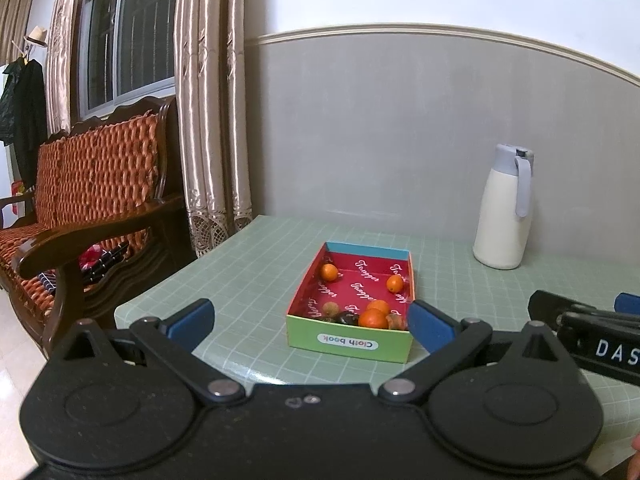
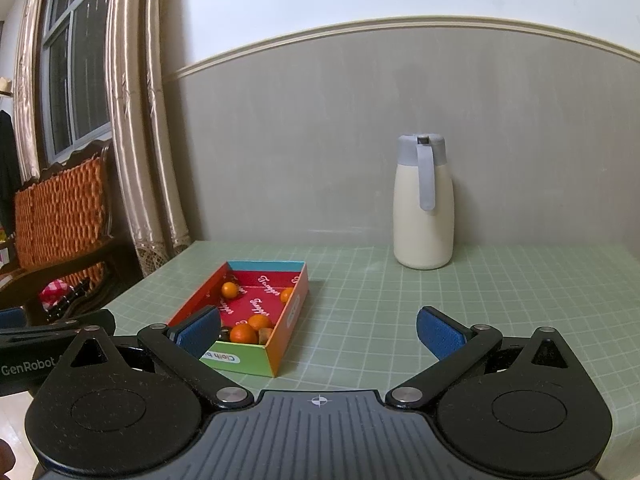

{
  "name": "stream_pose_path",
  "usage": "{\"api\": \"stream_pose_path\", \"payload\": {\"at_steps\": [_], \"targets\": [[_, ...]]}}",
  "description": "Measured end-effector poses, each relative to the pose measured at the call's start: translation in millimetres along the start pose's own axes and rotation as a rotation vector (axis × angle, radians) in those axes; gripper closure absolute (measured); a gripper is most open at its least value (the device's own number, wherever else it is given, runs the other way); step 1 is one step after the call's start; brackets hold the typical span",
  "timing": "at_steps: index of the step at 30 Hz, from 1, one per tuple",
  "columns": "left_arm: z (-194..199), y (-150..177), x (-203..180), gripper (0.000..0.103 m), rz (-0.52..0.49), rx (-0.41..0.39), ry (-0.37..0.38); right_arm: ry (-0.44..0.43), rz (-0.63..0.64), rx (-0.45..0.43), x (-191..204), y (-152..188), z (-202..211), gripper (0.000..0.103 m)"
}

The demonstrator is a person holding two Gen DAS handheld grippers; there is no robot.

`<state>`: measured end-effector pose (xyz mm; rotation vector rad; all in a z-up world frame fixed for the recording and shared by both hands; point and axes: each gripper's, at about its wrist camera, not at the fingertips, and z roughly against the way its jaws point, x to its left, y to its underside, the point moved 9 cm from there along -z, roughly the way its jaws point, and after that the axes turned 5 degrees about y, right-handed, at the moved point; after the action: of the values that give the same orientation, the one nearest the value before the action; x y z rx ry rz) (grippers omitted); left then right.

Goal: Organize fruits

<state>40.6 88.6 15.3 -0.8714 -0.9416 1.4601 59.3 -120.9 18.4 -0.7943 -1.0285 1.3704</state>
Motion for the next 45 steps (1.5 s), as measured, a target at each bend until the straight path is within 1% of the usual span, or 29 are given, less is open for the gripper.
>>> {"api": "stream_pose_path", "payload": {"at_steps": [34, 45], "targets": [[-1.6, -0.6, 0.1, 0.006, 0.0, 0.008, 0.005, 0.007, 0.006, -0.001, 9.4, -1.9, -3.6, 0.0], [-12.5, 2.0, -4.3, 0.007, -0.013, 0.012, 0.036, 0.009, 0.001, 0.0, 9.7, -1.3, -6.7, 0.0]]}}
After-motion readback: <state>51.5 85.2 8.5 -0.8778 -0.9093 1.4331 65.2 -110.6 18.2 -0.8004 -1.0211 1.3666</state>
